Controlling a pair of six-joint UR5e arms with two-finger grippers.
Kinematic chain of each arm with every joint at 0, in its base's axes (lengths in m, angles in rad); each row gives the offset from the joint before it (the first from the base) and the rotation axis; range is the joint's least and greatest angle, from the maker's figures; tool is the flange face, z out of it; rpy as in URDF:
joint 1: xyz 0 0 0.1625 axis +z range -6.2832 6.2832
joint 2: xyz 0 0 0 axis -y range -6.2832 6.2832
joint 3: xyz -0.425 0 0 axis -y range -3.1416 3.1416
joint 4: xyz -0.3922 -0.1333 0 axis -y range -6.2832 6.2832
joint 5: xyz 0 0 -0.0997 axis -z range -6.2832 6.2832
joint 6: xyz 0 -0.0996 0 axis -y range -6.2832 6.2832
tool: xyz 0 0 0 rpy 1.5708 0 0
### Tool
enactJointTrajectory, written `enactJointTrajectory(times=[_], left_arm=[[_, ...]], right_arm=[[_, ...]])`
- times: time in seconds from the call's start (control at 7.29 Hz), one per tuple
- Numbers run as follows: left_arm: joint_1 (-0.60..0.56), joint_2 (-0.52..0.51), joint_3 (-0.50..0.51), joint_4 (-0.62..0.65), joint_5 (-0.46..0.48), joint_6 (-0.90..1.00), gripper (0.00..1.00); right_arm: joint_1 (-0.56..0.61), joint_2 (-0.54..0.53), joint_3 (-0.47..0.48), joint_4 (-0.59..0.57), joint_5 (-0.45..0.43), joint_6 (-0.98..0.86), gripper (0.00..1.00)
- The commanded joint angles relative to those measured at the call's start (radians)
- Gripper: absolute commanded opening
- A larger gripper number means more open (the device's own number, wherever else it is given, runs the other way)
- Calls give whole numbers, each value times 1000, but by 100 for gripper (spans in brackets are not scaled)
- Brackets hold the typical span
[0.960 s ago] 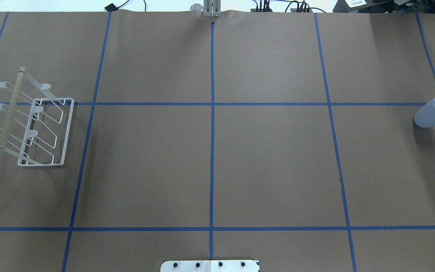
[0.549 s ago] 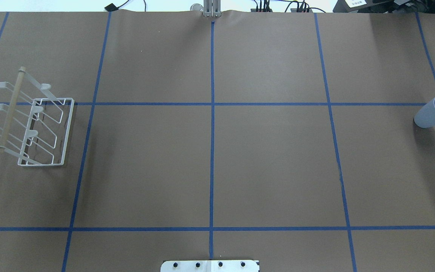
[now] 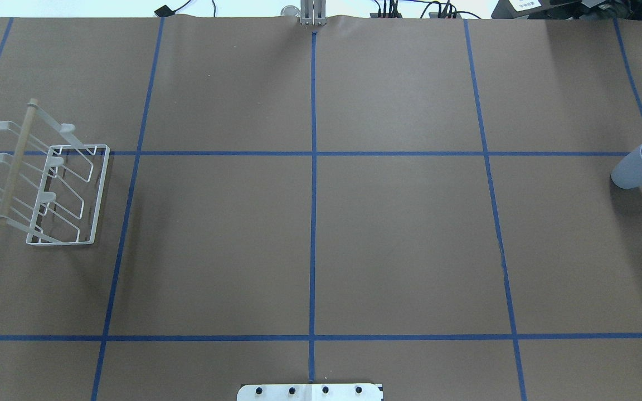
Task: Hang cup on cup holder
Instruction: 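Lower the right gripper over the light blue cup, then grasp the light blue cup with the right gripper and lift it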
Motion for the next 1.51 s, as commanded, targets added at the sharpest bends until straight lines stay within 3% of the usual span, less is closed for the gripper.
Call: enactJointTrajectory(times=[0.0, 0.55, 1.37], left_arm=[[3, -3, 9, -5, -2, 1, 98], [3, -6, 1, -3, -2, -2, 98], [3, -34, 38, -2, -2, -4, 98]], right_arm=[[-62, 127, -163, -1, 9, 1, 100], [-110, 124, -237, 7, 8, 1, 100], [-182, 132, -254, 9, -34, -4, 100]])
